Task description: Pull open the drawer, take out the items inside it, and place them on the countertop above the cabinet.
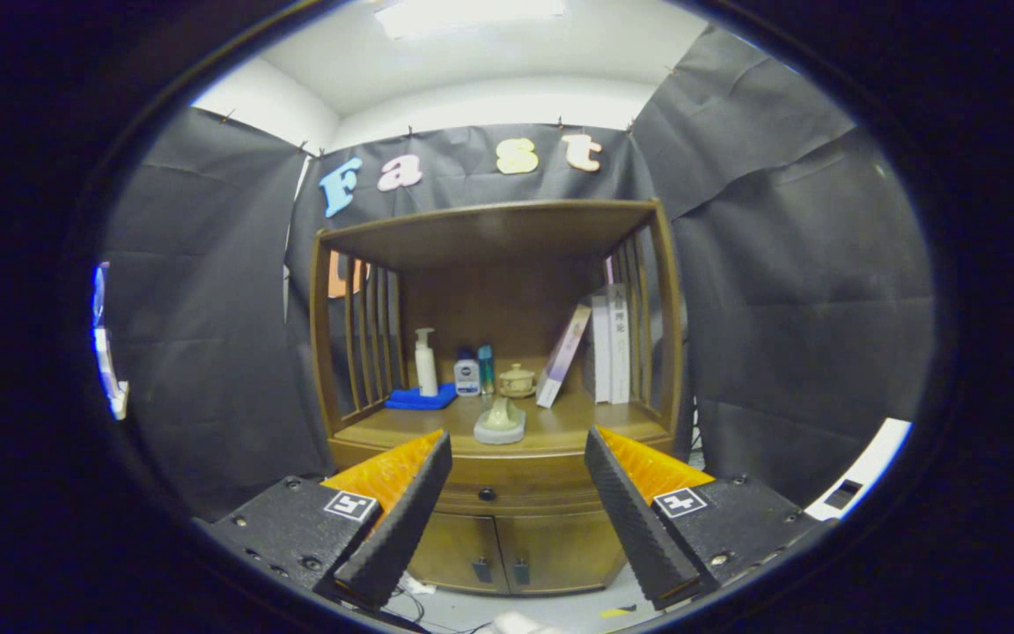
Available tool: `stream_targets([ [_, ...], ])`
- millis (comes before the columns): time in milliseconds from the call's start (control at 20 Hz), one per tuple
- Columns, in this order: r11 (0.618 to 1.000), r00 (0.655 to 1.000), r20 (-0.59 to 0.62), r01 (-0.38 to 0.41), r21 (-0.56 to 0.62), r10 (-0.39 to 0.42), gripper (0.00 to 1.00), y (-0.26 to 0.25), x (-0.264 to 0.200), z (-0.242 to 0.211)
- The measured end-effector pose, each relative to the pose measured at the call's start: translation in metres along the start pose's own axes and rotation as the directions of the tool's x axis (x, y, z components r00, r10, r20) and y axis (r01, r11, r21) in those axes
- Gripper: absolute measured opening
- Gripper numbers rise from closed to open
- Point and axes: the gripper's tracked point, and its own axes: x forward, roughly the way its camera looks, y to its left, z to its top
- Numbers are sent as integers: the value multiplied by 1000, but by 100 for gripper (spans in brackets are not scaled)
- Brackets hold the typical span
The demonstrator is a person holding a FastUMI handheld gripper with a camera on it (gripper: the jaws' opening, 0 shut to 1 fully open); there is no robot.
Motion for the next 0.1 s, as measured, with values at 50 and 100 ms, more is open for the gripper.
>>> stream_targets([
  [50,1000,1000,19,5,5,-5,99,-4,-7,6],
  [100,1000,999,35,7,12,-7,99,-7,-12,11],
])
